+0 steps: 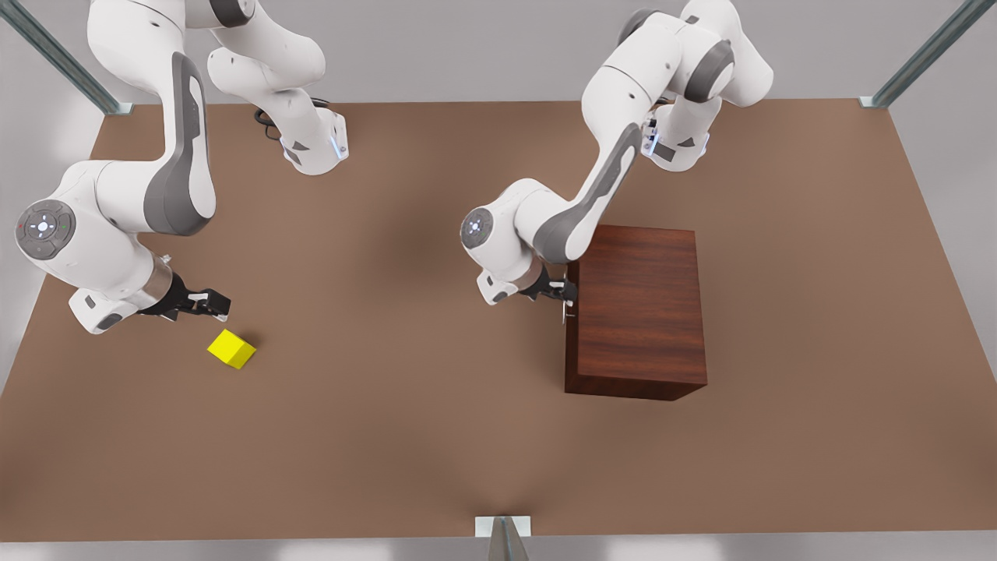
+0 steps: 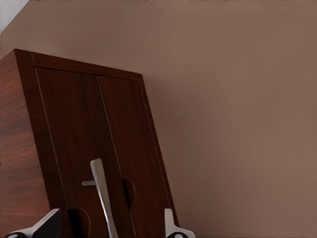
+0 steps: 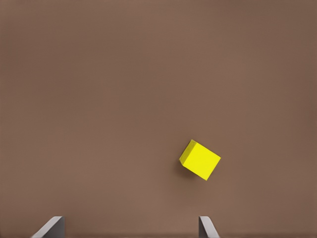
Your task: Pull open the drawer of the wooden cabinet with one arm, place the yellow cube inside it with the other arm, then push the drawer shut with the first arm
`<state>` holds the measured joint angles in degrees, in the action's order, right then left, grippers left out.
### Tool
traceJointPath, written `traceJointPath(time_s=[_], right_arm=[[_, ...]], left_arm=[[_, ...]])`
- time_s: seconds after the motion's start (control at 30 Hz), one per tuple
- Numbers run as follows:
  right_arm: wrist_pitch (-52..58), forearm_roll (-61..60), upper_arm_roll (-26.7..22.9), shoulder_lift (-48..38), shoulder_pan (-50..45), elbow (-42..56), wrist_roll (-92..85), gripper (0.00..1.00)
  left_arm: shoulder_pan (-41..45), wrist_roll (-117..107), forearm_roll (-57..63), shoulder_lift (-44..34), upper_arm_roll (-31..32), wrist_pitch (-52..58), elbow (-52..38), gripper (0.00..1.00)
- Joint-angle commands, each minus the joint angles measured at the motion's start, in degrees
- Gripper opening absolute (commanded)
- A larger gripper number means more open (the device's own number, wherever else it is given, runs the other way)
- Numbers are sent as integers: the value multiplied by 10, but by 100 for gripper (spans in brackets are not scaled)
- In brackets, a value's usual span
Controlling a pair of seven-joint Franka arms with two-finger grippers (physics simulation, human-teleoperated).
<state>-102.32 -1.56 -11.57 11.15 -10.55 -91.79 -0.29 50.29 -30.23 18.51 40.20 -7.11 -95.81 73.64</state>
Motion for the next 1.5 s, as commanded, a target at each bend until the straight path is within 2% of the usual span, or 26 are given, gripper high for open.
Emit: traceJointPath(time_s=[0.0, 0.63, 1.47], right_arm=[[0, 0, 0, 0, 0, 0, 5, 100], [0, 0, 1, 4, -1, 0, 5, 100], [0, 0, 1, 4, -1, 0, 4, 100]], left_arm=[[3, -149, 13, 2, 0, -14, 2, 100], [10, -175, 12, 37, 0, -31, 15, 100], [16, -192, 4, 37, 5, -39, 0, 100]])
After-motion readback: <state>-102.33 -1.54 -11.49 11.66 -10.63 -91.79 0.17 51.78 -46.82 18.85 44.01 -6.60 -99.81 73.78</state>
